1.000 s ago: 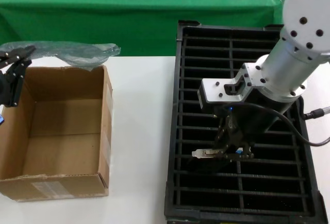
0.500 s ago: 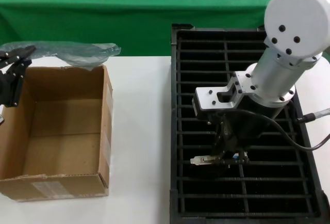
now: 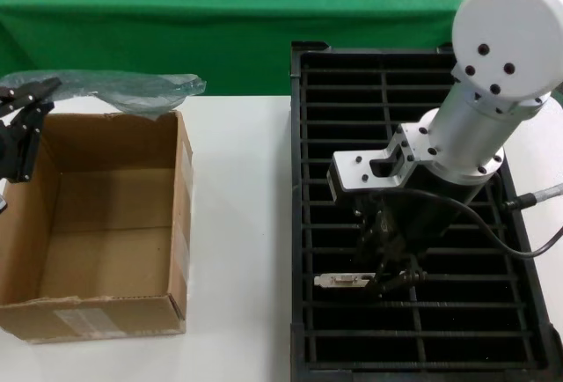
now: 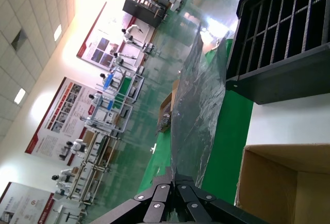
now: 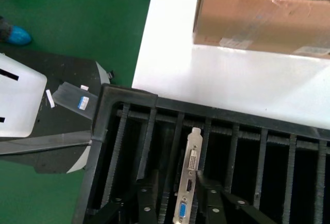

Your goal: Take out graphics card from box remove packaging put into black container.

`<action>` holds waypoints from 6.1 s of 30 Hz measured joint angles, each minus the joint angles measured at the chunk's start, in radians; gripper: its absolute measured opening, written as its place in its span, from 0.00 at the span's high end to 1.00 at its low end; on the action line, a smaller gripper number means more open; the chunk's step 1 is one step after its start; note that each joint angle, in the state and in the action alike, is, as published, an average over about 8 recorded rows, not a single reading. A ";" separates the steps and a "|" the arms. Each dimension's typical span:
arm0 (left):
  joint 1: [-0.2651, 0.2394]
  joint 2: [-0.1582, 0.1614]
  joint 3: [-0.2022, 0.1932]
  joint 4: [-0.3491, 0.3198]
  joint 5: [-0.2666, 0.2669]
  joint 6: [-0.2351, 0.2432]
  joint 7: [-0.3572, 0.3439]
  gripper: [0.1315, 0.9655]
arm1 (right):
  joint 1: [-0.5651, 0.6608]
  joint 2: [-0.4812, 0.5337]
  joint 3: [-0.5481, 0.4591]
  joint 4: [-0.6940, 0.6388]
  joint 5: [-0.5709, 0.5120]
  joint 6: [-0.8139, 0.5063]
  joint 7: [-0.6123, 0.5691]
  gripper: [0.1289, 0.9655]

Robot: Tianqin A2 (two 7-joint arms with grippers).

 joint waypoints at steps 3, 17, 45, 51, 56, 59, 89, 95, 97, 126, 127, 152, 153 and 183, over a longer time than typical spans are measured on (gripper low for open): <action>0.000 0.000 0.000 0.000 0.000 0.000 0.000 0.99 | 0.005 0.013 0.001 0.026 0.011 0.000 0.011 0.81; 0.000 0.000 0.000 0.000 0.000 0.000 0.000 0.99 | -0.105 0.075 0.165 0.176 -0.075 0.124 0.042 0.53; -0.053 0.069 -0.023 -0.013 0.208 -0.008 -0.191 0.99 | -0.145 0.085 0.205 0.202 -0.102 0.174 0.052 0.03; -0.126 0.138 -0.110 0.035 0.419 0.003 -0.321 0.99 | -0.145 0.085 0.205 0.202 -0.102 0.174 0.052 0.01; -0.193 0.193 -0.229 0.106 0.623 0.025 -0.418 0.99 | -0.145 0.085 0.206 0.202 -0.102 0.174 0.052 0.00; -0.219 0.234 -0.299 0.137 0.746 0.048 -0.472 0.99 | -0.145 0.085 0.206 0.202 -0.102 0.174 0.052 0.00; -0.399 0.568 -0.542 0.428 1.351 0.081 -0.738 0.99 | -0.145 0.085 0.206 0.202 -0.102 0.174 0.052 0.00; -0.399 0.568 -0.542 0.428 1.351 0.081 -0.739 0.97 | -0.145 0.085 0.206 0.202 -0.102 0.174 0.052 0.00; -0.399 0.568 -0.542 0.428 1.351 0.081 -0.739 0.97 | -0.145 0.085 0.206 0.202 -0.102 0.174 0.052 0.00; -0.351 0.580 -0.509 0.107 1.182 0.323 -0.720 0.47 | -0.145 0.085 0.206 0.202 -0.102 0.174 0.052 0.00; -0.347 0.577 -0.504 0.094 1.165 0.318 -0.713 0.44 | -0.145 0.085 0.206 0.202 -0.102 0.174 0.052 0.00; -0.171 0.538 -0.342 -0.016 0.656 0.104 -0.558 0.05 | -0.278 0.069 0.298 0.220 -0.046 0.309 -0.009 0.00; -0.166 0.535 -0.333 -0.014 0.642 0.094 -0.556 0.04 | -0.295 0.067 0.309 0.222 -0.039 0.326 -0.017 0.00; 0.019 0.449 -0.063 0.058 0.185 -0.225 -0.488 0.00 | -0.842 0.001 0.687 0.294 0.191 0.883 -0.270 0.00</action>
